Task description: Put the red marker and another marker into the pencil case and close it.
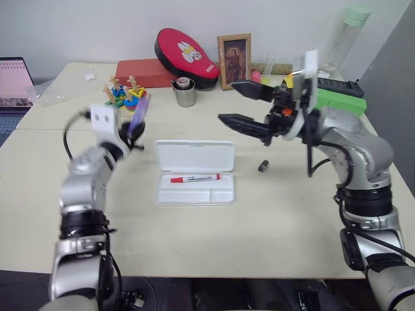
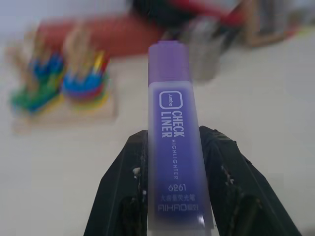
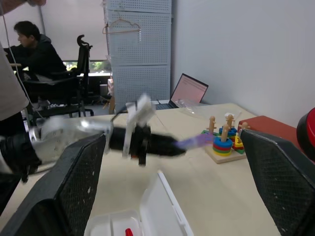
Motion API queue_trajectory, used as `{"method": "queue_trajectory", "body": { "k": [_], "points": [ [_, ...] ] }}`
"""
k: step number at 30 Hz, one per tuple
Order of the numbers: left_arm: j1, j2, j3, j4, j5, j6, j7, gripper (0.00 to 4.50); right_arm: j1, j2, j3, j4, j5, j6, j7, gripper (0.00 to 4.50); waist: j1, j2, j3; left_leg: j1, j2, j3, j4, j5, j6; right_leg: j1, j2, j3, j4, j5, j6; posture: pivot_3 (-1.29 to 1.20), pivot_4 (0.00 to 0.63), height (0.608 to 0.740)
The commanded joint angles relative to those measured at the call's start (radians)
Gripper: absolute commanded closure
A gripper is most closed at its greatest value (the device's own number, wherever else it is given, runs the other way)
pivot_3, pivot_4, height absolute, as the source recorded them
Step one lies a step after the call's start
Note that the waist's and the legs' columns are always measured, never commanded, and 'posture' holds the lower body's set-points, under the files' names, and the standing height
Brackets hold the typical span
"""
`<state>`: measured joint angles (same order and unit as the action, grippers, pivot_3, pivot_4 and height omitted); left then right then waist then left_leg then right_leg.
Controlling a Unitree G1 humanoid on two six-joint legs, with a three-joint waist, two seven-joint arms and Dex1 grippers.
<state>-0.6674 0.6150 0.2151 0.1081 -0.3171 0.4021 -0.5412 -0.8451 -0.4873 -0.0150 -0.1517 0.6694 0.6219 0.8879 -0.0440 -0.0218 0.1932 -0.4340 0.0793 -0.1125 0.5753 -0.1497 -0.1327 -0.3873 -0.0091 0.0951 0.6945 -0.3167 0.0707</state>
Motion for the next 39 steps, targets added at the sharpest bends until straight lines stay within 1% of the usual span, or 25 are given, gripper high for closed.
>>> {"method": "queue_trajectory", "body": {
  "k": [1,3,5,7,9,12,15,22,27,34,39],
  "points": [
    [-0.048,0.119,-0.129,-0.251,-0.087,0.014,-0.308,3.29,0.017,-0.087,-0.097,-0.059,0.07,0.02,0.06,0.0,0.002,0.002,-0.001,0.0,0.0,0.001,-0.001,0.0,0.0,0.001,-0.001,0.0,-0.003,0.0,0.0,0.0,0.15,0.74],
    [-0.029,0.181,-0.199,-0.313,-0.108,0.031,-0.445,3.29,0.048,-0.126,-0.1,-0.086,0.078,0.032,0.082,0.0,0.002,0.007,-0.004,0.002,0.0,0.002,-0.002,0.0,0.001,0.004,-0.001,0.001,-0.007,0.0,0.0,0.0,0.15,0.74],
    [0.001,0.238,-0.268,-0.355,-0.102,0.023,-0.559,3.29,0.082,-0.155,-0.09,-0.117,0.07,0.04,0.088,0.0,-0.002,0.008,-0.004,0.003,0.0,0.005,-0.003,-0.001,0.001,0.005,-0.001,0.001,-0.007,0.0,0.001,0.0,0.15,0.74],
    [0.038,0.288,-0.327,-0.366,-0.088,0.004,-0.662,3.29,0.118,-0.173,-0.076,-0.153,0.064,0.049,0.081,0.0,-0.015,0.009,-0.003,0.003,0.001,0.005,-0.003,-0.001,0.001,0.003,0.0,0.001,-0.004,-0.001,0.0,0.0,0.15,0.74],
    [0.068,0.322,-0.378,-0.333,-0.044,-0.05,-0.737,3.29,0.149,-0.183,-0.066,-0.189,0.058,0.059,0.067,0.0,-0.024,0.009,-0.002,0.003,0.001,0.005,-0.002,0.0,0.001,0.002,0.0,0.002,-0.002,-0.001,0.0,0.0,0.15,0.74],
    [0.087,0.376,-0.457,-0.236,0.075,-0.169,-0.819,3.29,0.194,-0.197,-0.052,-0.233,0.038,0.069,0.035,0.0,-0.029,0.009,-0.002,0.003,0.001,0.005,-0.001,0.0,0.001,0.0,0.0,0.002,0.001,-0.002,0.0,0.0,0.15,0.74],
    [0.079,0.382,-0.479,-0.175,0.124,-0.226,-0.852,3.29,0.227,-0.209,-0.048,-0.263,0.028,0.08,0.013,0.0,-0.028,0.009,-0.002,0.003,0.001,0.005,-0.001,0.0,0.001,0.0,0.0,0.003,0.001,-0.002,0.001,0.0,0.15,0.74],
    [0.08,0.383,-0.481,-0.108,0.202,-0.267,-0.865,3.29,0.271,-0.223,-0.048,-0.304,0.026,0.1,-0.012,0.0,-0.015,0.008,-0.002,0.001,0.001,0.005,-0.001,0.0,0.001,-0.001,0.0,0.002,0.0,-0.003,0.002,0.0,0.15,0.74],
    [0.094,0.364,-0.479,-0.118,0.229,-0.227,-0.849,3.29,0.274,-0.218,-0.034,-0.301,0.018,0.099,-0.019,0.0,-0.015,0.008,-0.002,0.001,0.001,0.005,-0.001,0.0,0.001,-0.001,0.0,0.002,0.001,-0.003,0.002,0.0,0.15,0.74],
    [0.127,0.348,-0.474,-0.174,0.223,-0.129,-0.833,3.29,0.266,-0.216,-0.022,-0.287,0.013,0.092,-0.016,0.0,-0.014,0.008,-0.002,0.001,0.001,0.005,-0.001,0.0,0.001,-0.001,0.0,0.002,0.001,-0.003,0.002,0.0,0.15,0.74],
    [0.138,0.33,-0.47,-0.188,0.229,-0.105,-0.81,3.29,0.261,-0.213,-0.016,-0.278,0.01,0.089,-0.013,0.0,-0.014,0.008,-0.002,0.002,0.001,0.005,-0.001,0.0,0.001,-0.001,0.0,0.002,0.001,-0.003,0.002,0.0,0.15,0.74]
  ]
}}
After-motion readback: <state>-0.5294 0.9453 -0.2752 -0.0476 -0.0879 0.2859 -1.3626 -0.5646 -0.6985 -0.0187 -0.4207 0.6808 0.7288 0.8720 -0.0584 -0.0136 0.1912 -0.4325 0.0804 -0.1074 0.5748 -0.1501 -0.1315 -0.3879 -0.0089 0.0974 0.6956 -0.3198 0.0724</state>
